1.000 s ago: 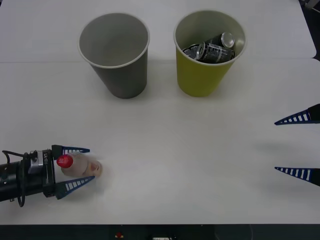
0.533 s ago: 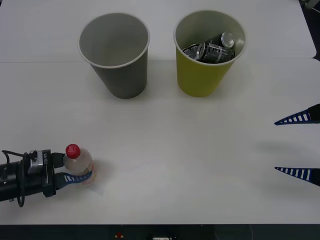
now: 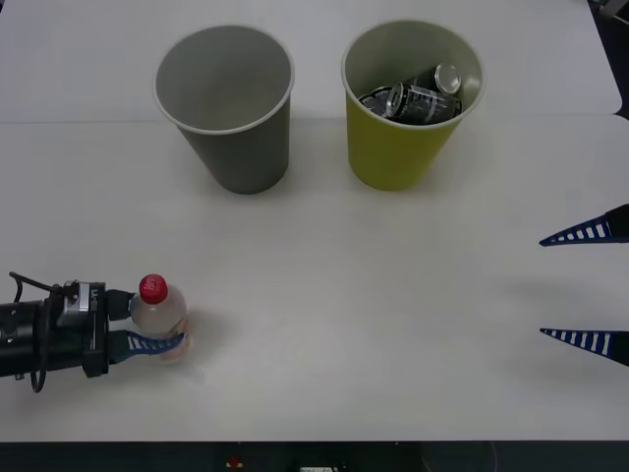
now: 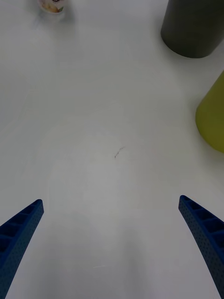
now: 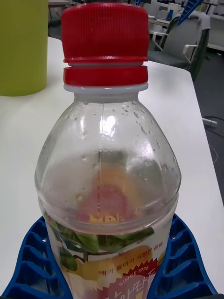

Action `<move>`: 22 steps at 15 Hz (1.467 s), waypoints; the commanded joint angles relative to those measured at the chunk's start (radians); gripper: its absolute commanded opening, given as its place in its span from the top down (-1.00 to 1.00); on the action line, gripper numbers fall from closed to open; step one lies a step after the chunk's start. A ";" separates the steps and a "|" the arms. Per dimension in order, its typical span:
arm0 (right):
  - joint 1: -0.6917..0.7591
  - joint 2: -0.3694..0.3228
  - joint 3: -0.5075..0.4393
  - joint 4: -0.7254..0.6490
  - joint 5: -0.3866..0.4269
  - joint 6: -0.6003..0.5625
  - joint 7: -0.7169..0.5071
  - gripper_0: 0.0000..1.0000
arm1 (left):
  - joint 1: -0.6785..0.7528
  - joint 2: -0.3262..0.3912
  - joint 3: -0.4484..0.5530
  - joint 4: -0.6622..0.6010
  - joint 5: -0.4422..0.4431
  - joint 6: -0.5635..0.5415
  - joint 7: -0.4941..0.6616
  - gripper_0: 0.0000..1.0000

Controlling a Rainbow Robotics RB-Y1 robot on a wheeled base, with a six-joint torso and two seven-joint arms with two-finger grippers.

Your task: Put the can into the green bin and the plastic bottle into the gray bin

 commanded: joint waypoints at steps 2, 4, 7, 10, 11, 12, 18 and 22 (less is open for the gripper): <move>0.000 0.000 0.000 0.000 0.000 0.000 0.000 -1.00 | 0.003 -0.001 0.120 -0.051 -0.163 -0.023 0.185 1.00; 0.000 0.000 0.000 0.000 0.000 0.000 0.000 -1.00 | 0.003 -0.005 0.192 -0.081 -0.255 -0.049 0.300 1.00; 0.000 0.000 0.000 0.000 0.000 0.000 0.000 -1.00 | 0.003 -0.028 0.327 -0.132 -0.399 -0.111 0.483 1.00; 0.000 0.000 0.000 0.000 0.000 0.000 0.000 -1.00 | 0.003 -0.046 0.437 -0.212 -0.520 -0.143 0.670 1.00; 0.000 0.000 0.000 0.000 0.000 0.000 0.000 -1.00 | 0.003 -0.046 0.460 -0.235 -0.539 -0.147 0.725 1.00; 0.000 0.000 0.000 0.000 0.000 0.000 0.000 -1.00 | 0.003 -0.046 0.485 -0.261 -0.559 -0.150 0.771 1.00; 0.000 0.000 0.000 0.000 0.000 0.000 0.000 -1.00 | -0.009 -0.047 0.687 -0.482 -0.760 -0.178 1.239 1.00; 0.000 0.000 0.000 0.000 0.000 0.000 0.000 -1.00 | -0.120 -0.047 0.726 -0.529 -0.855 -0.181 1.489 1.00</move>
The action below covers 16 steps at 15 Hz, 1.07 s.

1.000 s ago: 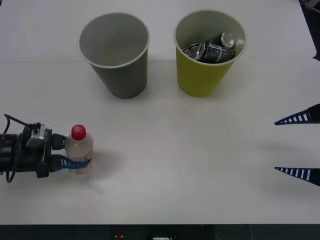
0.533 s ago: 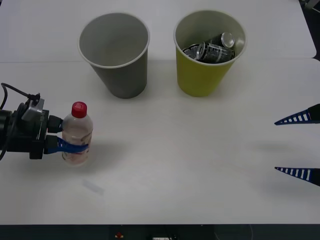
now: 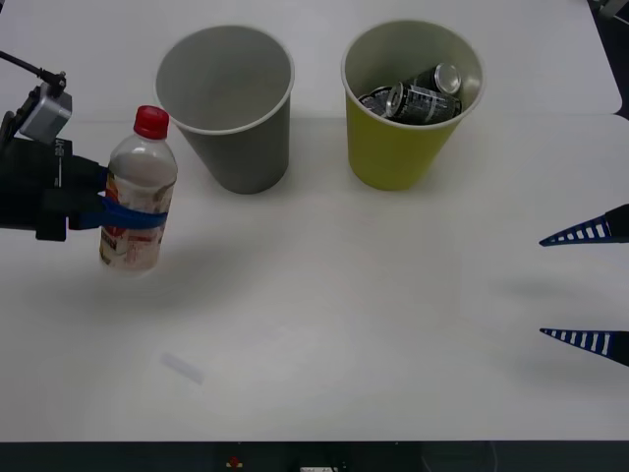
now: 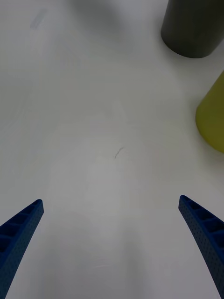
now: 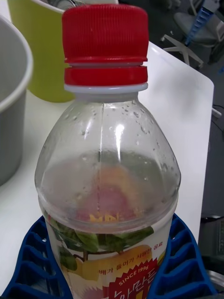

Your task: Put the can into the green bin and the plastic bottle into the gray bin

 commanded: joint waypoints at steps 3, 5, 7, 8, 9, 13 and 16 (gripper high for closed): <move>0.000 0.000 0.000 0.000 0.000 0.000 0.000 -1.00 | -0.184 0.002 0.004 -0.026 -0.132 -0.047 0.314 1.00; 0.000 0.000 0.000 0.000 0.000 0.000 0.000 -1.00 | -0.288 0.000 0.004 -0.027 -0.194 -0.114 0.450 1.00; 0.000 0.000 0.000 0.000 0.000 0.000 0.000 -1.00 | -0.380 0.000 0.002 -0.026 -0.260 -0.183 0.533 1.00; 0.000 0.000 0.000 0.000 0.000 0.000 0.000 -1.00 | -0.434 -0.003 -0.008 -0.026 -0.299 -0.219 0.568 1.00; 0.000 0.000 0.000 0.000 0.000 0.000 0.000 -1.00 | -0.489 -0.012 -0.039 -0.013 -0.329 -0.239 0.587 1.00; 0.000 0.000 0.000 0.000 0.000 0.000 0.000 -1.00 | -0.658 -0.067 -0.166 0.076 -0.458 -0.233 0.587 1.00; 0.000 0.000 0.000 0.000 0.000 0.000 0.000 -1.00 | -0.758 -0.118 -0.243 0.140 -0.573 -0.211 0.587 1.00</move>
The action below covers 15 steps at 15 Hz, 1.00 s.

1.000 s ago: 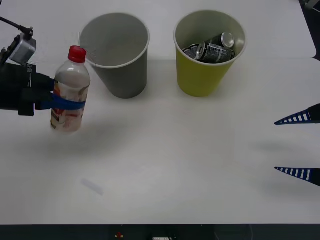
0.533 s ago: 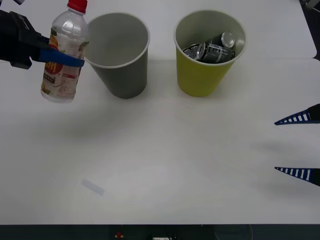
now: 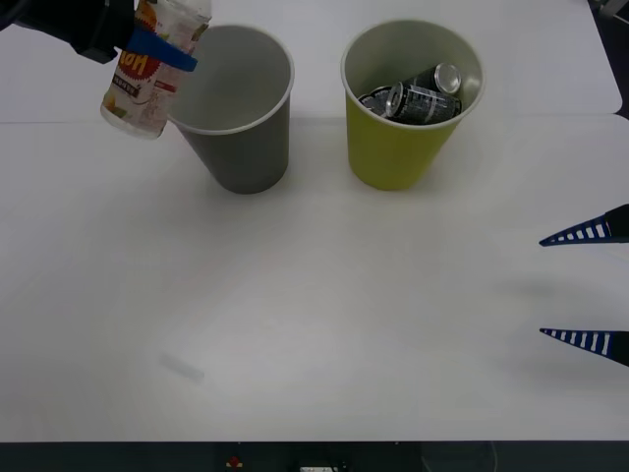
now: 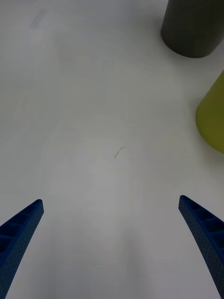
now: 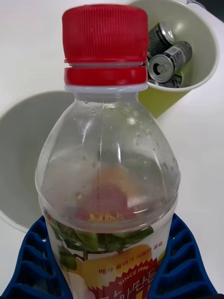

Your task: Put the can into the green bin and the plastic bottle into the gray bin

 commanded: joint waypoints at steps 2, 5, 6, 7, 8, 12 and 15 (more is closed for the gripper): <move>0.000 0.000 0.000 0.000 0.000 0.000 0.000 -1.00 | -0.091 -0.089 -0.054 0.102 -0.129 0.020 0.002 1.00; 0.000 0.000 0.000 0.000 0.000 0.000 0.000 -1.00 | -0.149 -0.147 -0.104 0.196 -0.207 0.048 -0.009 1.00; 0.000 0.000 0.000 0.000 0.000 0.000 0.000 -1.00 | -0.170 -0.164 -0.126 0.225 -0.231 0.059 -0.009 1.00; 0.000 0.000 0.000 0.000 0.000 0.000 0.000 -1.00 | -0.186 -0.176 -0.138 0.250 -0.246 0.065 -0.009 1.00; 0.000 0.000 0.000 0.000 0.000 0.000 0.000 -1.00 | -0.201 -0.196 -0.147 0.285 -0.255 0.072 -0.009 1.00; 0.000 0.000 0.000 0.000 0.000 0.000 0.000 -1.00 | -0.218 -0.241 -0.147 0.323 -0.330 0.094 -0.041 1.00; 0.000 0.000 0.000 0.000 0.000 0.000 0.000 -1.00 | -0.216 -0.241 -0.147 0.322 -0.324 0.106 -0.061 -0.61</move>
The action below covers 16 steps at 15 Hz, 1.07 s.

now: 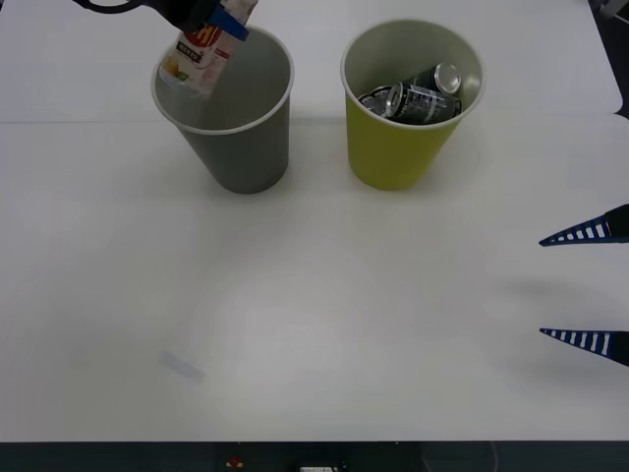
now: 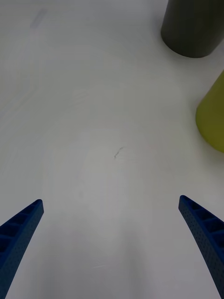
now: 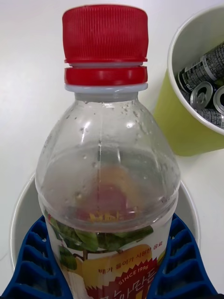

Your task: Put the can into the green bin and the plastic bottle into the gray bin

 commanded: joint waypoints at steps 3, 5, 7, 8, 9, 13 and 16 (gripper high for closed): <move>0.000 0.000 0.000 0.000 0.000 0.000 0.000 -1.00 | 0.002 0.000 0.002 -0.001 0.019 0.016 -0.033 -1.00; 0.000 0.000 0.000 0.000 0.000 0.000 0.000 -1.00 | 0.003 0.005 0.002 -0.009 0.035 0.014 -0.035 -1.00; 0.000 0.000 0.000 0.000 0.000 0.000 0.000 -1.00 | 0.025 0.021 0.011 -0.033 0.059 0.028 -0.055 -1.00; 0.000 0.000 0.000 0.000 0.000 0.000 0.000 -1.00 | 0.052 0.043 0.018 -0.050 0.102 0.051 -0.067 -1.00; 0.000 0.000 0.000 0.000 0.000 0.000 0.000 -1.00 | 0.072 0.063 0.018 -0.061 0.145 0.076 -0.098 -1.00; 0.000 0.000 0.000 0.000 0.000 0.000 0.000 -1.00 | 0.172 0.147 0.054 -0.094 0.383 0.120 -0.194 -1.00; 0.000 0.000 0.000 0.000 0.000 0.000 0.000 -1.00 | 0.270 0.215 0.078 -0.108 0.586 0.146 -0.352 -1.00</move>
